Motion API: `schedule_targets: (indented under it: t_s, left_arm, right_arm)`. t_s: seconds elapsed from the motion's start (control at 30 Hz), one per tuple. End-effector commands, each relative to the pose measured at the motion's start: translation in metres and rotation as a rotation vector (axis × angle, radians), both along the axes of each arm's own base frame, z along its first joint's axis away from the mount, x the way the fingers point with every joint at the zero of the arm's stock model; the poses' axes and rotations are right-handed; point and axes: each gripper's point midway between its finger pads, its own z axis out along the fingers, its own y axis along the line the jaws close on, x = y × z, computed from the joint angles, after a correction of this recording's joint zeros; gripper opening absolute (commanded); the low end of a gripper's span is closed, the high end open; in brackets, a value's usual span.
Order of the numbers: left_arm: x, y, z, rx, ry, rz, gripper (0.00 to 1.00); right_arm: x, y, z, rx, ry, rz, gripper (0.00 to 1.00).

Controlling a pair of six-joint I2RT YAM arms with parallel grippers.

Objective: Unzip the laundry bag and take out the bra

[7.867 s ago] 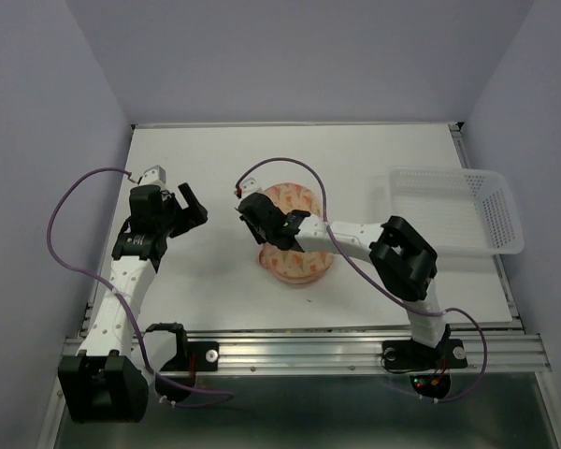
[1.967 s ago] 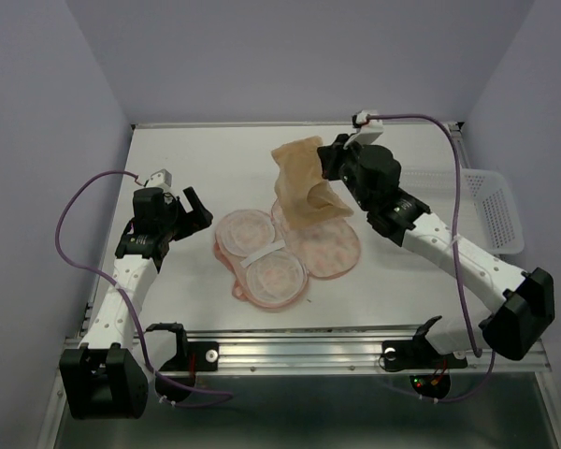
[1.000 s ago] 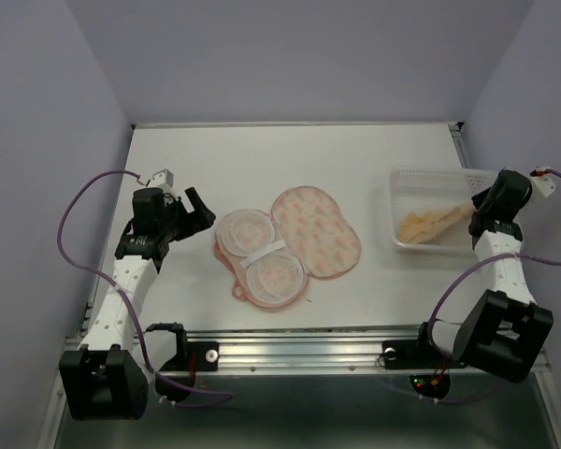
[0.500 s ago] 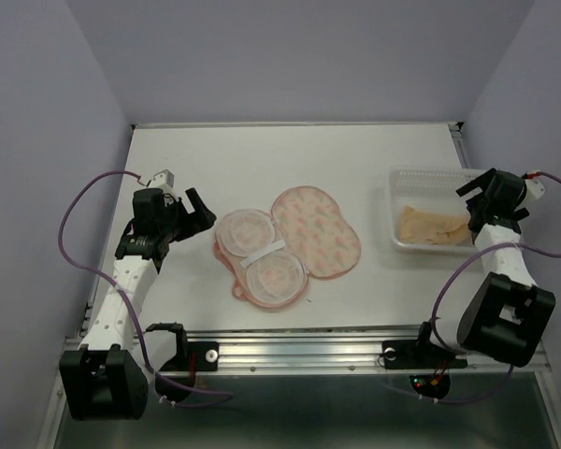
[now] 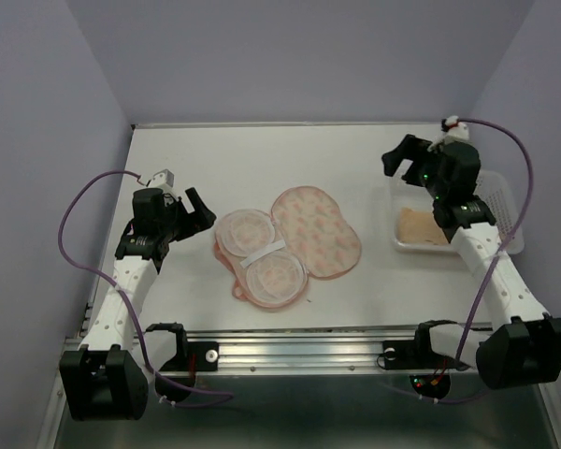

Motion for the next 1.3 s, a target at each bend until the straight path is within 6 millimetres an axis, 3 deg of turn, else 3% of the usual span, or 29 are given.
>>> schedule_targets:
  t_s: [0.0,0.1,0.13,0.2,0.23,0.27,0.33,0.4,0.43,0.53,0.7,0.87,1.0,1.03,1.1,1.23,1.27]
  left_arm:
    - [0.004,0.004,0.011,0.023,-0.061,0.005,0.99]
    - [0.004,0.009,0.009,0.036,-0.055,0.029,0.99]
    - [0.005,0.009,0.009,0.037,-0.054,0.034,0.99]
    - [0.004,0.010,0.008,0.038,-0.051,0.037,0.99]
    - [0.004,0.010,0.007,0.038,-0.049,0.039,0.99]
    - [0.004,0.010,0.008,0.038,-0.051,0.039,0.99]
    - [0.004,0.010,0.008,0.035,-0.050,0.041,0.99]
    - [0.004,0.010,0.008,0.035,-0.052,0.039,0.99]
    - [0.004,0.010,0.008,0.035,-0.052,0.039,0.99]
    - [0.004,0.009,0.008,0.034,-0.052,0.034,0.99]
    - [0.004,0.009,0.008,0.033,-0.054,0.031,0.99]
    - [0.004,0.008,0.008,0.031,-0.052,0.031,0.99]
    - [0.004,0.008,0.008,0.032,-0.051,0.028,0.99]
    - [0.004,0.008,0.008,0.031,-0.052,0.027,0.99]
    - [0.004,0.008,0.008,0.031,-0.051,0.027,0.99]
    - [0.005,0.008,0.006,0.031,-0.046,0.027,0.99]
    - [0.005,0.008,0.006,0.030,-0.044,0.028,0.99]
  right_arm:
    - [0.001,0.097,-0.028,-0.073,0.066,0.302,1.00]
    - [0.001,0.142,-0.050,-0.125,0.104,0.405,1.00]
    - [0.002,0.163,-0.074,-0.137,0.161,0.461,0.99]
    - [0.004,0.180,-0.094,-0.151,0.206,0.498,0.97]
    - [0.009,0.184,-0.117,-0.177,0.256,0.498,0.96]
    - [0.013,0.187,-0.126,-0.193,0.267,0.497,0.91]
    - [0.024,0.187,-0.151,-0.232,0.316,0.485,0.84]
    - [0.033,0.179,-0.163,-0.273,0.339,0.437,0.79]
    - [0.039,0.172,-0.168,-0.308,0.346,0.398,0.72]
    - [0.048,0.161,-0.195,-0.386,0.399,0.352,0.66]
    - [0.053,0.161,-0.236,-0.426,0.477,0.366,0.59]
    - [0.050,0.161,-0.265,-0.412,0.533,0.393,0.40]
    - [0.048,0.156,-0.267,-0.417,0.538,0.392,0.21]
    - [0.049,0.155,-0.264,-0.422,0.531,0.388,0.11]
    - [0.051,0.151,-0.252,-0.438,0.509,0.370,0.02]
    - [0.064,0.127,-0.197,-0.563,0.421,0.273,0.01]
    - [0.069,0.116,-0.169,-0.624,0.383,0.226,0.01]
